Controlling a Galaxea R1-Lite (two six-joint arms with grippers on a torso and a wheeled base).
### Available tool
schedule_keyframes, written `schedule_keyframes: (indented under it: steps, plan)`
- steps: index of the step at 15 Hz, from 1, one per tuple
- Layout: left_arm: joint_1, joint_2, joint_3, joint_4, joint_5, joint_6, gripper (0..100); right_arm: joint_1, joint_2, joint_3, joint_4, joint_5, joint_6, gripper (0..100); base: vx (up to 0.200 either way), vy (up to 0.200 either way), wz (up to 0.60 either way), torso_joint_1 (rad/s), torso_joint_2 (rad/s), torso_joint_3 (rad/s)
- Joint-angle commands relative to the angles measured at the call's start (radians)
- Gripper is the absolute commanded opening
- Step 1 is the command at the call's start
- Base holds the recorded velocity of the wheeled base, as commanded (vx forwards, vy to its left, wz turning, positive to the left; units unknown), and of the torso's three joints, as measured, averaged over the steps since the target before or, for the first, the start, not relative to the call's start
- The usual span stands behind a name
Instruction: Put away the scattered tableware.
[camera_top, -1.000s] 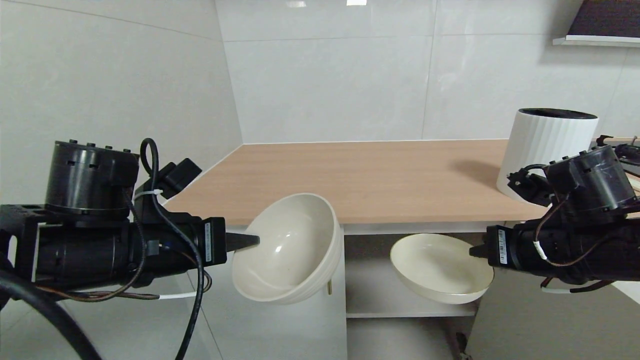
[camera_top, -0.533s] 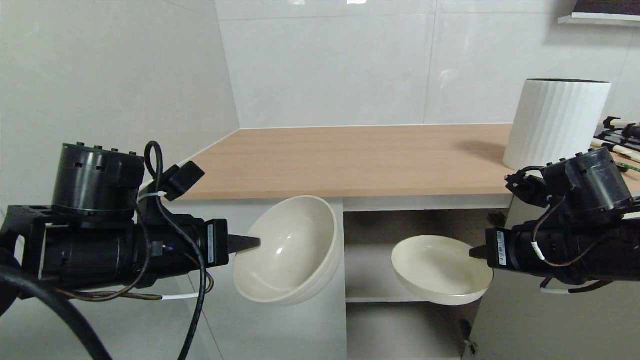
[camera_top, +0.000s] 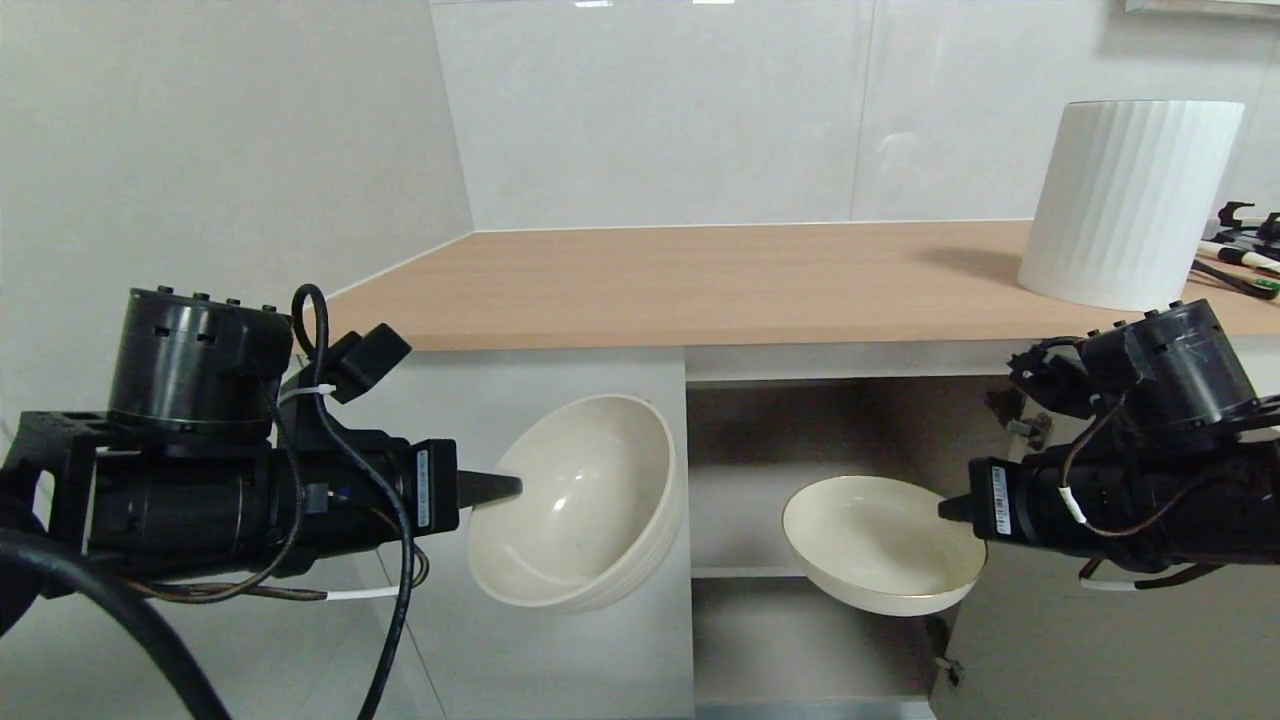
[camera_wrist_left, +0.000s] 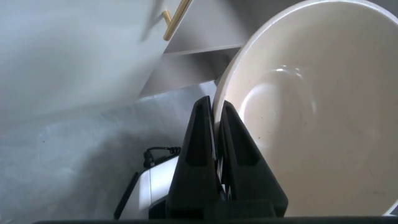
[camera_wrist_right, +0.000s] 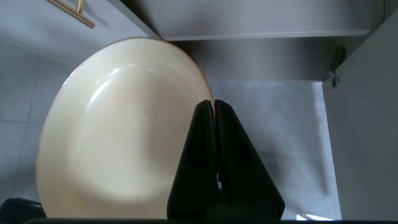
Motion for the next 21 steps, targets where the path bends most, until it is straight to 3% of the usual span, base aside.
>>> schedule_keyframes:
  steps: [1, 8, 11, 12, 15, 21]
  plan:
    - [0.000, 0.002, 0.001, 0.000, 0.000, -0.001, 0, 0.000, 0.005, 0.002, 0.000, 0.000, 0.000, 0, 0.000, 0.000, 0.00, 0.000, 0.00, 0.000]
    - [-0.031, 0.065, 0.005, 0.001, 0.004, -0.001, 0, 0.000, 0.174, 0.009, -0.075, -0.003, -0.026, 0, 0.000, 0.000, 0.00, 0.000, 0.00, 0.000]
    - [-0.051, 0.124, 0.005, 0.001, 0.009, -0.001, 0, 0.000, 0.358, 0.003, -0.207, -0.013, -0.020, 0, 0.000, 0.000, 0.00, 0.000, 0.00, 0.000]
    - [-0.054, 0.144, 0.005, 0.003, 0.009, -0.001, 0, -0.012, 0.450, -0.003, -0.310, -0.033, -0.023, 0, 0.000, 0.000, 0.00, 0.000, 0.00, 0.000]
    - [-0.056, 0.166, 0.005, 0.006, 0.009, -0.001, 0, -0.035, 0.599, -0.078, -0.431, -0.057, -0.034, 0, 0.000, 0.000, 0.00, 0.000, 0.00, 0.000]
    - [-0.056, 0.190, 0.001, 0.004, 0.035, -0.001, 0, -0.069, 0.801, -0.232, -0.453, -0.120, -0.086, 0, 0.000, 0.000, 0.00, 0.000, 0.00, 0.000]
